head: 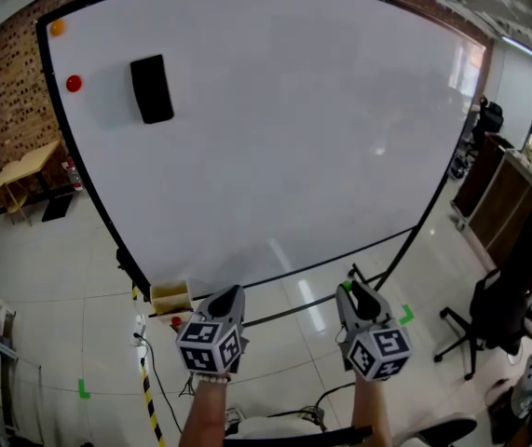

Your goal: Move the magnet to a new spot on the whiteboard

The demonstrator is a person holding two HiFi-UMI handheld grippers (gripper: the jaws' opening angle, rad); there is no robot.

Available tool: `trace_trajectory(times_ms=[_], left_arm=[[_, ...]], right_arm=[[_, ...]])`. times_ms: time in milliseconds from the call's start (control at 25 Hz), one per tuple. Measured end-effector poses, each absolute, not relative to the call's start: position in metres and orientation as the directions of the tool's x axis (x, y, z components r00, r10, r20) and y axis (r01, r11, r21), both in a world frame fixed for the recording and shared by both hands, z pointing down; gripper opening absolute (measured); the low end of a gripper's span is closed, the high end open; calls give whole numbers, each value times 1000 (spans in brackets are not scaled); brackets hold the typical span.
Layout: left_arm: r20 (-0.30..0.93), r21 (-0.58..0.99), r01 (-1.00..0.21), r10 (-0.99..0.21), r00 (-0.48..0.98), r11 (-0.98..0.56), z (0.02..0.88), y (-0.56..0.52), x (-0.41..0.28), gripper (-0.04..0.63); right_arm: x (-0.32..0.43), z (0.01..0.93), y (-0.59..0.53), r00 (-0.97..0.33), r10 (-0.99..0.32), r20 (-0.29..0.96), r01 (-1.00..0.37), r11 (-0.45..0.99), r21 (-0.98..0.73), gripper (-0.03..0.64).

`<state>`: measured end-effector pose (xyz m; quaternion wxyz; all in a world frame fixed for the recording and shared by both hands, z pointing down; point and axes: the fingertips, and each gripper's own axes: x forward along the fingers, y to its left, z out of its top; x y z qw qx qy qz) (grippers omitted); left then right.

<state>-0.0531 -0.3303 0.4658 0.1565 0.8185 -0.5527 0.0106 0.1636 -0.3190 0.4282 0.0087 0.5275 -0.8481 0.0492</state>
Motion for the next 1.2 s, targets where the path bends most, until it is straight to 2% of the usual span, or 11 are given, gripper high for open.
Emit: trace_trajectory(times_ms=[720, 1000, 1200], left_arm=[[142, 242, -908, -913, 383, -343, 456, -322, -49, -5], [85, 263, -891, -911, 403, -370, 447, -328, -51, -4], [138, 195, -915, -913, 383, -354, 451, -332, -55, -3]], right_arm=[[160, 420, -319, -469, -881, 61, -883, 467, -42, 132], [148, 372, -344, -486, -874, -4, -872, 484, 65, 132], [132, 315, -371, -507, -858, -84, -857, 490, 162, 132]])
